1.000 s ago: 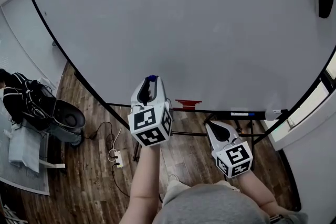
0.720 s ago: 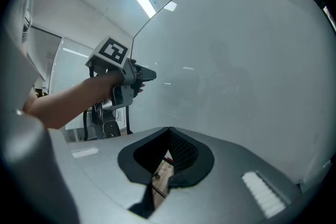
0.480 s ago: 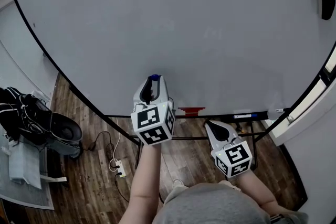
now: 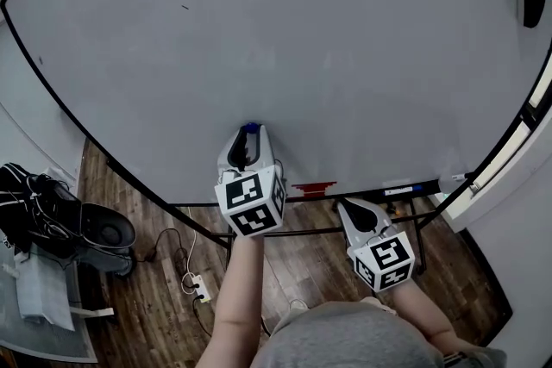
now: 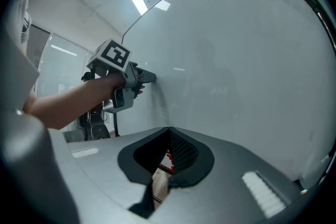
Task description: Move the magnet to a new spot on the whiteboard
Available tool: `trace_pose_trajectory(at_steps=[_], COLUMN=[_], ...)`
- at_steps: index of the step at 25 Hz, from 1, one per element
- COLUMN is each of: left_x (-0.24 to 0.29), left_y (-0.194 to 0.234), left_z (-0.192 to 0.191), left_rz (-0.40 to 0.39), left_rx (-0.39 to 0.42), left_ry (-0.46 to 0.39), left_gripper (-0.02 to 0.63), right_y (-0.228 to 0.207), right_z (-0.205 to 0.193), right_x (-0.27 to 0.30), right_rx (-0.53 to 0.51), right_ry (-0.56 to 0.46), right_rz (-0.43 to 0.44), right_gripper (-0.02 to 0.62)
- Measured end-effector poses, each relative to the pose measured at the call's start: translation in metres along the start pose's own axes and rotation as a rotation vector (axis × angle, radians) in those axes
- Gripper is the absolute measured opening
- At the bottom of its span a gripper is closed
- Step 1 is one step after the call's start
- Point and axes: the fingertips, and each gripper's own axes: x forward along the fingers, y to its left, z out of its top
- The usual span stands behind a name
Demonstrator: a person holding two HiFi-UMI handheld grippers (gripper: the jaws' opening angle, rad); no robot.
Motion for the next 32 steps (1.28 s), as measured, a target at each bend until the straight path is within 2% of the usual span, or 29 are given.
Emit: trace_pose_trajectory(at_steps=[14,21,32], left_x=[0.002,-0.006,-0.045], left_y=[-0.001,-0.004,-0.016], left_z=[-0.001,-0.005,-0.013], left_rz=[0.006,0.008,0.003], left_rx=[0.011,-0.012,-0.052], left_ry=[-0.002,0.005,0.003], left_gripper=[0.133,0.135,0.134], right_y=[0.003,0.0,0.007], right_z=[-0.003,-0.005,-0.01], right_x=[-0.004,-0.015,-0.035], right_rx=[0.009,0.011,-0.003], right_ry=[0.002,0.003,0.008], right_rz=[-0.019,-0.023,0.041], right_gripper=[0.002,0.002,0.002])
